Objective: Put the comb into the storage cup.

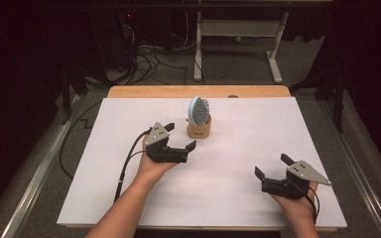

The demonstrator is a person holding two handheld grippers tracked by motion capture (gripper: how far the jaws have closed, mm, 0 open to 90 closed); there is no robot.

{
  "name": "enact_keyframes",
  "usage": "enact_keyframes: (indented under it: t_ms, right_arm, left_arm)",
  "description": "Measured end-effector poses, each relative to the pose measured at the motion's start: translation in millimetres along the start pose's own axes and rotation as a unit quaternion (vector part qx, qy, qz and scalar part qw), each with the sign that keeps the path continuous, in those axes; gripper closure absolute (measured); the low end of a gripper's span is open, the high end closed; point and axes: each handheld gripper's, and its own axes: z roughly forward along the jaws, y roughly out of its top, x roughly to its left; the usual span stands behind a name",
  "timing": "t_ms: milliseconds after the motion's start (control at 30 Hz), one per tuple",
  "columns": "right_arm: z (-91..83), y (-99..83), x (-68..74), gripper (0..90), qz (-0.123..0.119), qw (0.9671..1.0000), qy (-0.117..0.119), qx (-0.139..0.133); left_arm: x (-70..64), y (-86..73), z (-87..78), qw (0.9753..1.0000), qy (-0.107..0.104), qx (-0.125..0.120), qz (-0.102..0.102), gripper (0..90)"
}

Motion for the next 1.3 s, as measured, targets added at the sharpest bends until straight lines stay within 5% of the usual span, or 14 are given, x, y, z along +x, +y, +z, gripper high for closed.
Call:
enact_keyframes:
  t_ms: [333, 867, 1300]
  right_arm:
    - [-1.9, 0.3, -0.1, 0.2, 0.002, 1.0, 0.0, -0.003]
    - [-3.6, 0.4, 1.2, 0.2, 0.003, 1.0, -0.001, -0.004]
    - [-4.7, -0.1, 3.5, 0.2, 0.0, 1.0, -0.002, -0.003]
  left_arm:
    - [4.0, -14.3, -27.0, 0.9999, 0.011, -0.009, 0.004, 0.0]
    - [24.2, -48.1, -103.8, 0.9975, 0.067, 0.007, 0.022, 0.0]
    - [39.3, -69.1, -149.4, 0.9958, 0.091, 0.01, 0.0, 0.5]
